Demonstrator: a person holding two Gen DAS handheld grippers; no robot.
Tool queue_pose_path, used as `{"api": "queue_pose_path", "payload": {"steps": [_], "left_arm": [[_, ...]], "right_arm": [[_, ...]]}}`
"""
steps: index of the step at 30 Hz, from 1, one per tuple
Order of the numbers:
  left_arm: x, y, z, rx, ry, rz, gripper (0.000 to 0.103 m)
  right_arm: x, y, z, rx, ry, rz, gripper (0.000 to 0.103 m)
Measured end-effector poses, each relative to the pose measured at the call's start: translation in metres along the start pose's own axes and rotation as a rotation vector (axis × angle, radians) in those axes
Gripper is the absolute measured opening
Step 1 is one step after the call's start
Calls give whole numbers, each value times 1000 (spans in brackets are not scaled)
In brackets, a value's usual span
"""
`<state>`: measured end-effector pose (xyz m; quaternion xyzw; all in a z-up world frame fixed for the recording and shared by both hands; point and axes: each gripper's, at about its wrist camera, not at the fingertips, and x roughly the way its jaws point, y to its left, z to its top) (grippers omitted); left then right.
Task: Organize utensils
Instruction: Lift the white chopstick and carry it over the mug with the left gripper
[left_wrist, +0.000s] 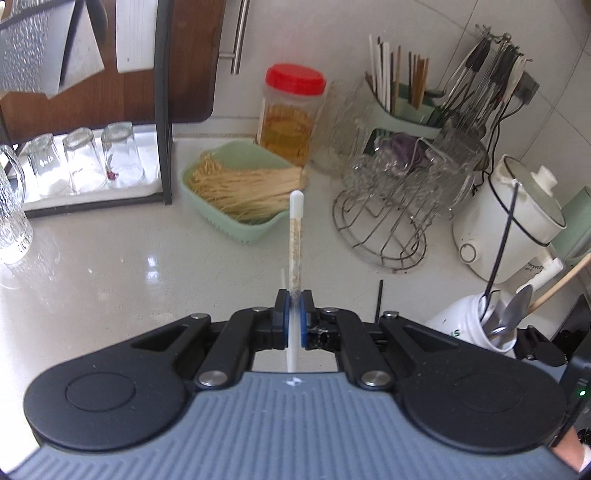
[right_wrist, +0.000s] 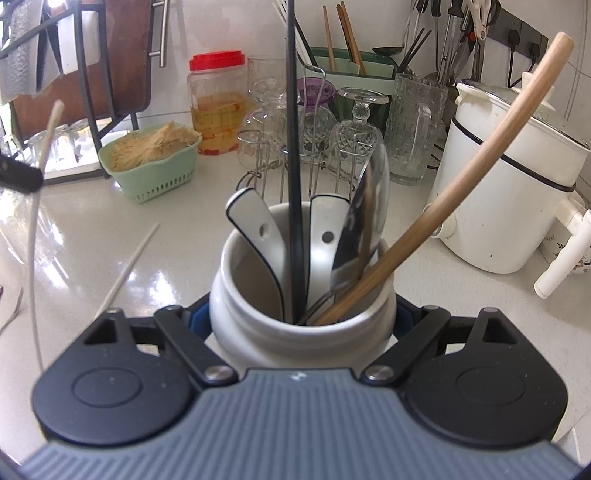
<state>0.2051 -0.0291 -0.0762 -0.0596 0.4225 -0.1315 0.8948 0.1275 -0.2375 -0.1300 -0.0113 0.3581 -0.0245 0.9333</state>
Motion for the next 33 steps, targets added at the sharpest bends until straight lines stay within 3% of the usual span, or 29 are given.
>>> {"api": "queue_pose_path", "payload": {"steps": [11,33], "left_arm": [[-29,-12,13,-17,-47,-30,6],[-65,-53,58,66,-132,-128,5]], "right_arm": [[-3,-3,-3,-15,-10,20,91],[-4,-1,-5,-9,-23,11,92]]}}
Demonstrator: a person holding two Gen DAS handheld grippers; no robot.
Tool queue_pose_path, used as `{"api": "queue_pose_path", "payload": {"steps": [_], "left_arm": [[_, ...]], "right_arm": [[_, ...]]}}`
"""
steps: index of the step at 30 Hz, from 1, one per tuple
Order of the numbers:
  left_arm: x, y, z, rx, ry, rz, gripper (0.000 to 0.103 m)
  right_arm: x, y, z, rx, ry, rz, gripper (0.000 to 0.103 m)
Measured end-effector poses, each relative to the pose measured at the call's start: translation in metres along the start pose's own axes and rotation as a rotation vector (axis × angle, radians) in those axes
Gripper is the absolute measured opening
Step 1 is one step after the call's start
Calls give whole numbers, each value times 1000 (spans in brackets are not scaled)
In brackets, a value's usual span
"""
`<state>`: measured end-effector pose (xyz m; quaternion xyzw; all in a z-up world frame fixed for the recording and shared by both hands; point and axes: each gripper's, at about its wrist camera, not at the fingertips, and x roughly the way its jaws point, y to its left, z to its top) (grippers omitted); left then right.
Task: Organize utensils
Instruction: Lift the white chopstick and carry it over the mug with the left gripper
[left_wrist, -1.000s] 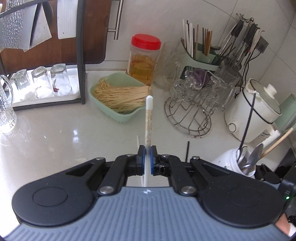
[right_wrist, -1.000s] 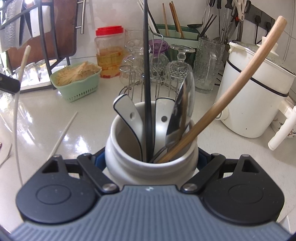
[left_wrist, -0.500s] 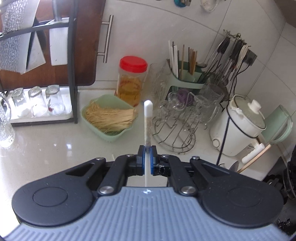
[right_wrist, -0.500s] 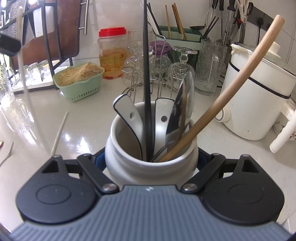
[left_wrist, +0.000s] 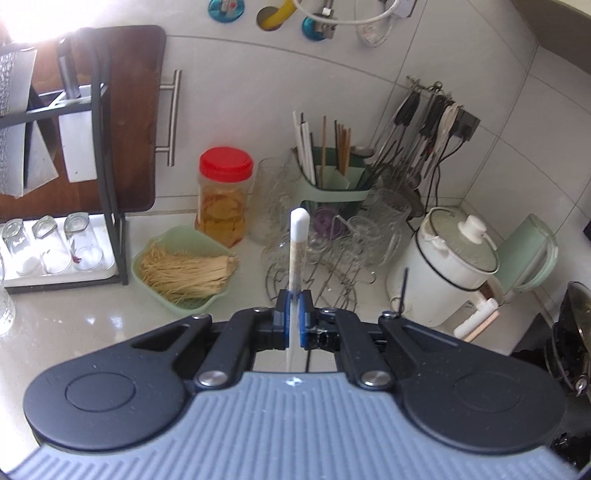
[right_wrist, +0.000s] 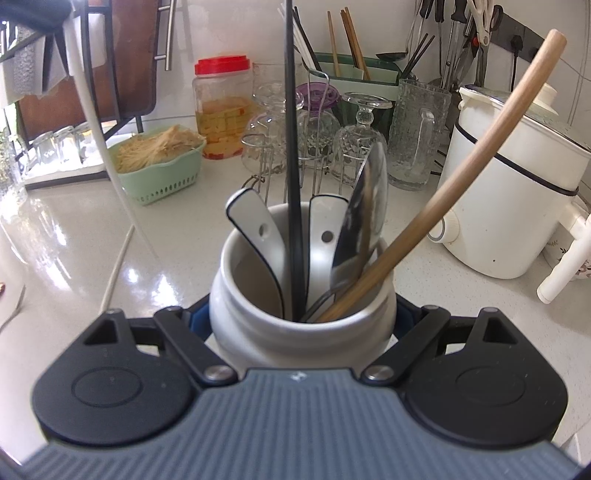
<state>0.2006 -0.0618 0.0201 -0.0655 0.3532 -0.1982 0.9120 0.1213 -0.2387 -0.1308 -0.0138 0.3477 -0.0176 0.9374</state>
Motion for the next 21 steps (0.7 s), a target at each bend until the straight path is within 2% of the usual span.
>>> {"api": "queue_pose_path", "payload": {"steps": [7,21], "left_arm": [[-17,-17,15,15,-11,-65,5],[-61,-67,54,79,-84,-206,4]], "right_arm": [[0,0,0,1,-3,-1,92],[0,0,0,0,-5,-1,91]]}}
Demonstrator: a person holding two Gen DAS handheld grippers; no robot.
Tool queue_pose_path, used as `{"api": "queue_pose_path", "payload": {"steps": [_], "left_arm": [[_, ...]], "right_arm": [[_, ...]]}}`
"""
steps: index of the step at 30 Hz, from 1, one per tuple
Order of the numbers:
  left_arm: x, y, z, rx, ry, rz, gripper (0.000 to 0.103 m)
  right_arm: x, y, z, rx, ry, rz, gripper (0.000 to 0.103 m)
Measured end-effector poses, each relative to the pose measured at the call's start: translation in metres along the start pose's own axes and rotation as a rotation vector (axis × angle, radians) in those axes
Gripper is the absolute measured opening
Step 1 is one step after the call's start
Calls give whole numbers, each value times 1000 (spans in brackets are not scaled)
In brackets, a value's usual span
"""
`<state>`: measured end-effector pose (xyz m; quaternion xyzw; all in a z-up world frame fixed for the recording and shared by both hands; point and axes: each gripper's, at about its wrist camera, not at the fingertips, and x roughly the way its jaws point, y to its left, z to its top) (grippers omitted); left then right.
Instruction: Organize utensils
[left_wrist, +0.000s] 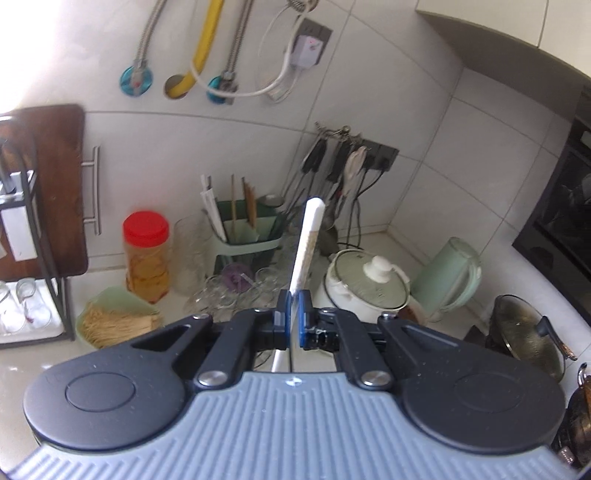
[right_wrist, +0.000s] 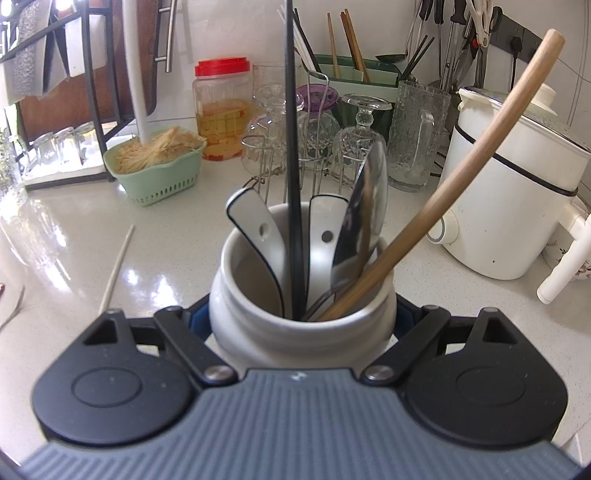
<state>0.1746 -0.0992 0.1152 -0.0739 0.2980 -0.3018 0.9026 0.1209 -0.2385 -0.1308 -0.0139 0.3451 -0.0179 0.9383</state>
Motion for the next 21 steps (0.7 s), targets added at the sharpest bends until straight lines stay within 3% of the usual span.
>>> {"api": "queue_pose_path", "payload": {"steps": [8,14,21], "left_arm": [[10,-23,5,23,2,-45,2],[25,-17,-11,31,43,-15,2],[60,28,-51,67,204,61,3]], "right_arm": [[1,-3,-1,24,4,13,91],[2,-3,-1,30,6,11,91],[2,-4,-1,27,1,14,91]]}}
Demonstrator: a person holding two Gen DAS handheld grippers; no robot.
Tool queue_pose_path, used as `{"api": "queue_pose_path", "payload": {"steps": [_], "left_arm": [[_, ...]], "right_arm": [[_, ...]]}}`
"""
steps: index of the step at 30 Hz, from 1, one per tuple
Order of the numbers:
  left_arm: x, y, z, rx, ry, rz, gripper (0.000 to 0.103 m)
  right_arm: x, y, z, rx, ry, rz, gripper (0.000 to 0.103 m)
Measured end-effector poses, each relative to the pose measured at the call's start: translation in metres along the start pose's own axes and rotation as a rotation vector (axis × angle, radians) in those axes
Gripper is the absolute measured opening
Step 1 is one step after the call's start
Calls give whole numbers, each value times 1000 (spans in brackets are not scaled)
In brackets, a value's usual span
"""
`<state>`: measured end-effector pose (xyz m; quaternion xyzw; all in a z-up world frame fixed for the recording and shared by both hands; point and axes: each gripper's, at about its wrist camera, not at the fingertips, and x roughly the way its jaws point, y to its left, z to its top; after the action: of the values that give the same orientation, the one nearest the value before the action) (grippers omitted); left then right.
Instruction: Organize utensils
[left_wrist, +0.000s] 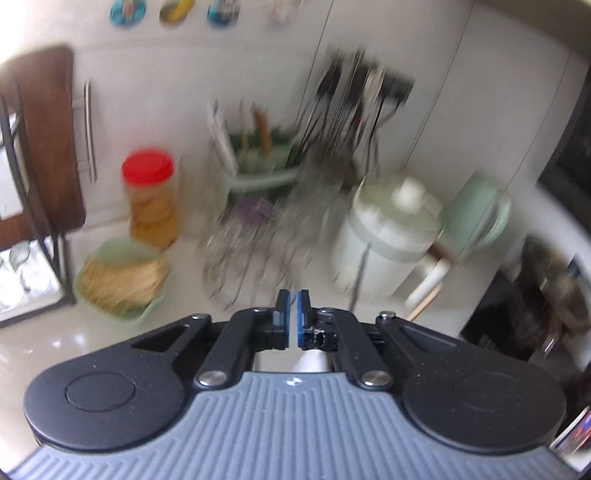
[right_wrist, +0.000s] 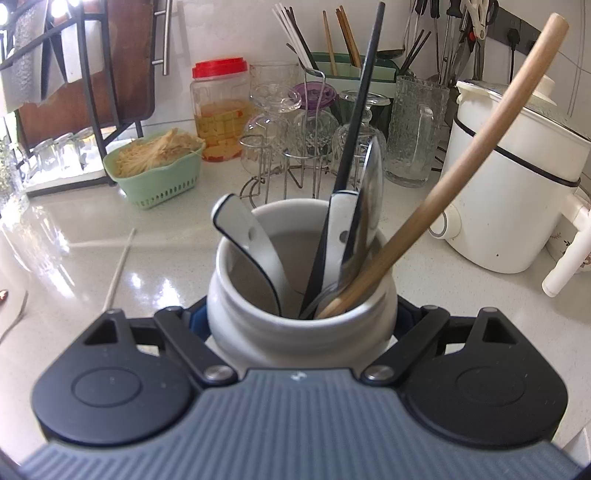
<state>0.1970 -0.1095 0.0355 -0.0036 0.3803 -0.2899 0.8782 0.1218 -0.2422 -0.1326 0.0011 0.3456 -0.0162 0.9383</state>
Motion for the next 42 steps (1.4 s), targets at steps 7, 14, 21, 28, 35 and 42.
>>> {"api": "queue_pose_path", "payload": {"steps": [7,14,21,28,35,42], "left_arm": [[32,56,-49,-4,161,117,3],[63,125,-87,-1,274,219,9],[96,168,-88,144,302,258,34],[134,189,-76,256,291,187,40],[161,203,-63,261,291,145,37],[182,217,-58,245,325,109,25]], "right_arm": [[-1,0,-1,-5,-3,2,91],[-1,2,-1,-2,2,-7,91],[1,5,1,8,6,-25,91],[2,7,1,22,11,-43,91],[4,10,2,40,8,-67,91],[5,12,2,51,7,-82,91]]}}
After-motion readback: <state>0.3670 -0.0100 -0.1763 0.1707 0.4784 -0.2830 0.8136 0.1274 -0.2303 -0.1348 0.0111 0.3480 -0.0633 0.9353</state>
